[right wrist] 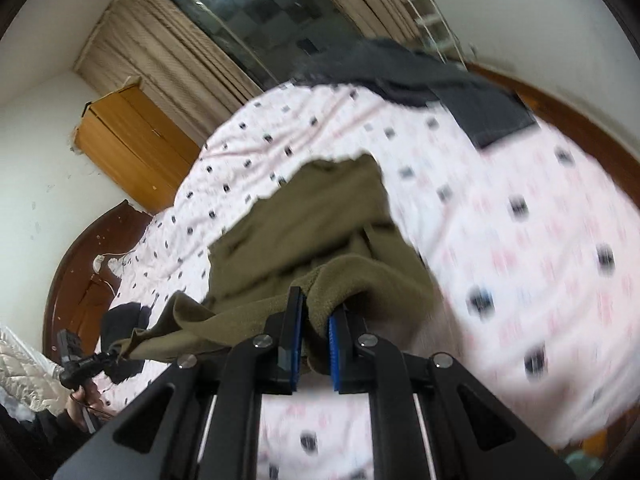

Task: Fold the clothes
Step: 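Grasp the sweatshirt hem with both grippers and lift it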

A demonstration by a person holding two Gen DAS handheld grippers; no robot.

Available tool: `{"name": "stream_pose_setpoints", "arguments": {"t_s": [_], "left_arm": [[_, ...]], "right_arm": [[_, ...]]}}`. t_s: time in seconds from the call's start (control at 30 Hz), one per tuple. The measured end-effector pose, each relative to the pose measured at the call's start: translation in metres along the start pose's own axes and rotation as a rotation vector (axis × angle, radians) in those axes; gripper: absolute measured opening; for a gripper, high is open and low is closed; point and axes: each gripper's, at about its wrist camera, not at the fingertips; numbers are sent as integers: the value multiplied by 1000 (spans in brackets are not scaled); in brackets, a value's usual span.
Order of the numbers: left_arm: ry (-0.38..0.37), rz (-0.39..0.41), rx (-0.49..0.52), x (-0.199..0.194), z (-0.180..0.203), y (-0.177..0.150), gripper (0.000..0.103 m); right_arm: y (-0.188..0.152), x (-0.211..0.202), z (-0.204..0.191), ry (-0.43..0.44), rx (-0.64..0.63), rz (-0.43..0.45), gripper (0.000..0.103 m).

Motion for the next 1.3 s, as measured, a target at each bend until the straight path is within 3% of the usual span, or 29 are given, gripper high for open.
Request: {"name": "stream_pose_setpoints", "arguments": {"t_s": [0.37, 0.63, 0.87, 1.03, 1.23, 1.3], "left_arm": [[108, 125, -9, 86, 2, 141, 6], [178, 91, -38, 175, -27, 214, 6], [213, -24, -22, 264, -63, 251, 6], [223, -103, -30, 320, -84, 256, 6], [217, -128, -93, 333, -97, 261, 7], [212, -136, -125, 334, -101, 263, 9]], "right_arm": [[163, 126, -9, 38, -98, 74, 11], [241, 251, 1, -17, -140, 53, 12], [266, 356, 24, -102, -119, 11, 12], [265, 411, 44, -182, -121, -51, 12], [261, 439, 73, -219, -53, -70, 11], [261, 450, 78, -236, -37, -119, 12]]}}
Point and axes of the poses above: each gripper's, at about its wrist camera, not at the fingertips, and x roughly the way its jaws point, z to its right, y to its top, and after that the axes turned 1 degree about y, right-handed
